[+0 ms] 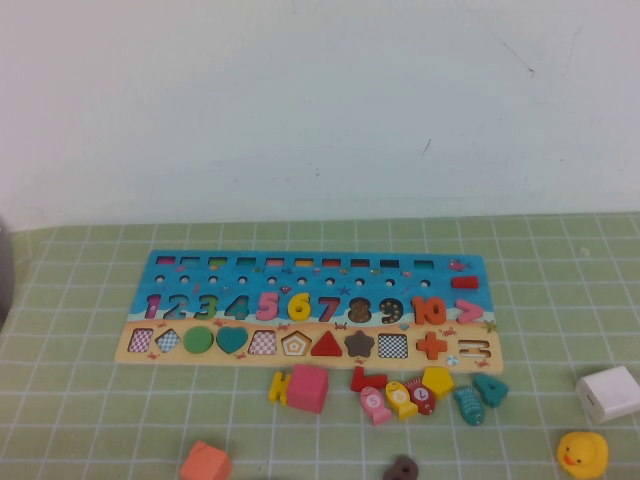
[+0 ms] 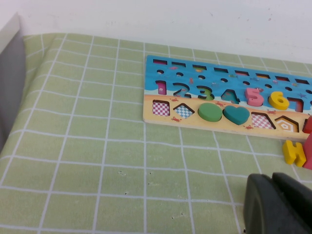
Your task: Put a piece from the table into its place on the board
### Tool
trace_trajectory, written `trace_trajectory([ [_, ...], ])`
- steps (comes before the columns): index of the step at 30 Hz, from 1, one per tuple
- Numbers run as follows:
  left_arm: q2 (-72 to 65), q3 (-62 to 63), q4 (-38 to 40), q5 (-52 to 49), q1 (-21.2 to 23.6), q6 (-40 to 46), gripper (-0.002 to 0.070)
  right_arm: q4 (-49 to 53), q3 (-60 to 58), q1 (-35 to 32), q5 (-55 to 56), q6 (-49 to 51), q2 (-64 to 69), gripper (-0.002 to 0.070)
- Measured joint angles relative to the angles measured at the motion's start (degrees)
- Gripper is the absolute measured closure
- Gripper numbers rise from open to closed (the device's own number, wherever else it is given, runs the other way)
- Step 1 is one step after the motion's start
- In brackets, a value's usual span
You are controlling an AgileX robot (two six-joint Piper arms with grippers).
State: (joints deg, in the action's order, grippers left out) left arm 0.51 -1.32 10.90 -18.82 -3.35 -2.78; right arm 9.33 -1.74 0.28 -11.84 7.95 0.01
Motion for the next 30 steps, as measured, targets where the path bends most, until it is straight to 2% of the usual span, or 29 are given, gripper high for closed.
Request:
trace_trajectory([
  [9,0.0,0.0,0.0,0.0,0.0,0.0,0.0676,0.29,0.0,0.88,-6.73,2.46,-0.49,0.0678],
  [30,0.0,0.0,0.0,0.0,0.0,0.0,0.0676,-4.51,0.22,0.88,-7.93,2.45,-0.49,0.0678],
])
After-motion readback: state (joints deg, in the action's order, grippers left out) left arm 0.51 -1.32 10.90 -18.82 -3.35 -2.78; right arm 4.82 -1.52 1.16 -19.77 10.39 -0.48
